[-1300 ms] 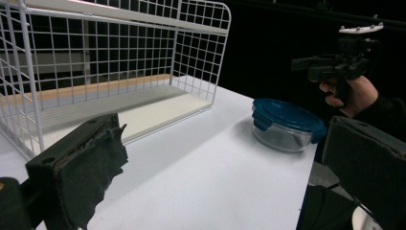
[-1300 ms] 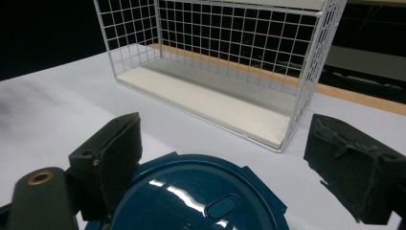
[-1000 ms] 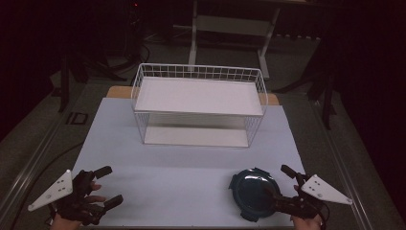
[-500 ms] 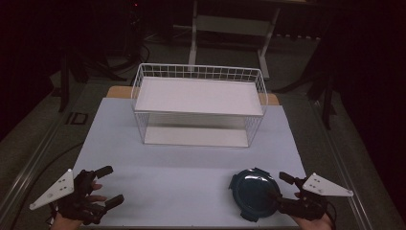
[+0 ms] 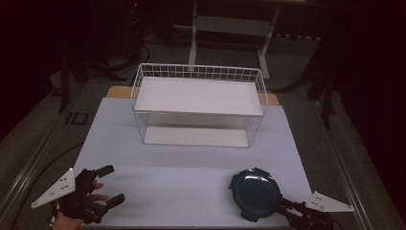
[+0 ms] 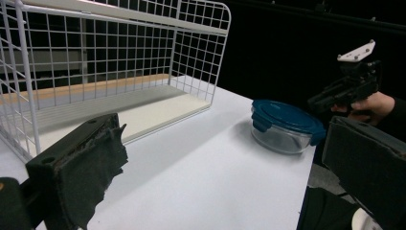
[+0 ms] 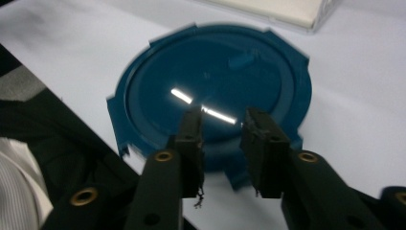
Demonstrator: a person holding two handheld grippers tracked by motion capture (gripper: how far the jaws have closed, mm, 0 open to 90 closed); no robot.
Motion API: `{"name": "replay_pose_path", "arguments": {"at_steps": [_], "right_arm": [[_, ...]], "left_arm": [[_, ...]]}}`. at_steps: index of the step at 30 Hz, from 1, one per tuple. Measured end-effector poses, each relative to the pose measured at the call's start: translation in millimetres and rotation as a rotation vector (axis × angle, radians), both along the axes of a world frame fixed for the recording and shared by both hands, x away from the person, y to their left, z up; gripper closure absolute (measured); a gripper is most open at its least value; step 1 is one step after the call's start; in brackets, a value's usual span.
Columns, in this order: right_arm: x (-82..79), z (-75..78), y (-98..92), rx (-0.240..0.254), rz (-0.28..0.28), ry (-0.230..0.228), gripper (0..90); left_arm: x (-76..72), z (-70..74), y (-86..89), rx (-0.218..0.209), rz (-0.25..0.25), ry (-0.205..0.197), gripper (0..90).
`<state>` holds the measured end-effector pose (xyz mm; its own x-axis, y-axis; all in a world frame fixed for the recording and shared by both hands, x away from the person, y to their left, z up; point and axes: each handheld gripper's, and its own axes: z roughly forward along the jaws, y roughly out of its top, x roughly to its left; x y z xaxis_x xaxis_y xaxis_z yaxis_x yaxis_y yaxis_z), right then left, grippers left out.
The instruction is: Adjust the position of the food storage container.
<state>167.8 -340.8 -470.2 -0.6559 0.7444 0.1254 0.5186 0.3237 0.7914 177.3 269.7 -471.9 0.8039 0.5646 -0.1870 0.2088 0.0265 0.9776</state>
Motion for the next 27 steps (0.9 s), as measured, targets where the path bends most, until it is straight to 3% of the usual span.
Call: {"name": "replay_pose_path", "arguments": {"at_steps": [7,9,15,18,27], "right_arm": [[-8.5,-6.0,-5.9,-0.037,0.016,0.038,77.8],[-10.8,-12.5,-5.8,-0.068,0.032,0.056,90.0],[-9.2,-21.2,-2.8,-0.091,0.046,0.090,90.0],[-7.4,-22.7,-4.9,-0.071,0.045,0.100,90.0],[7.3,-23.1,-0.4,-0.082,0.045,0.082,90.0]], "left_arm": [[0.6,-0.2,-1.0,0.005,-0.002,0.002,0.3],[0.7,-0.2,-1.3,0.008,-0.003,0.002,0.3],[1.0,-0.6,-2.2,0.015,-0.006,0.002,0.3],[1.4,-0.7,-1.9,0.014,-0.006,0.003,0.3],[2.7,-0.9,-3.8,0.017,-0.010,0.003,0.3]]}}
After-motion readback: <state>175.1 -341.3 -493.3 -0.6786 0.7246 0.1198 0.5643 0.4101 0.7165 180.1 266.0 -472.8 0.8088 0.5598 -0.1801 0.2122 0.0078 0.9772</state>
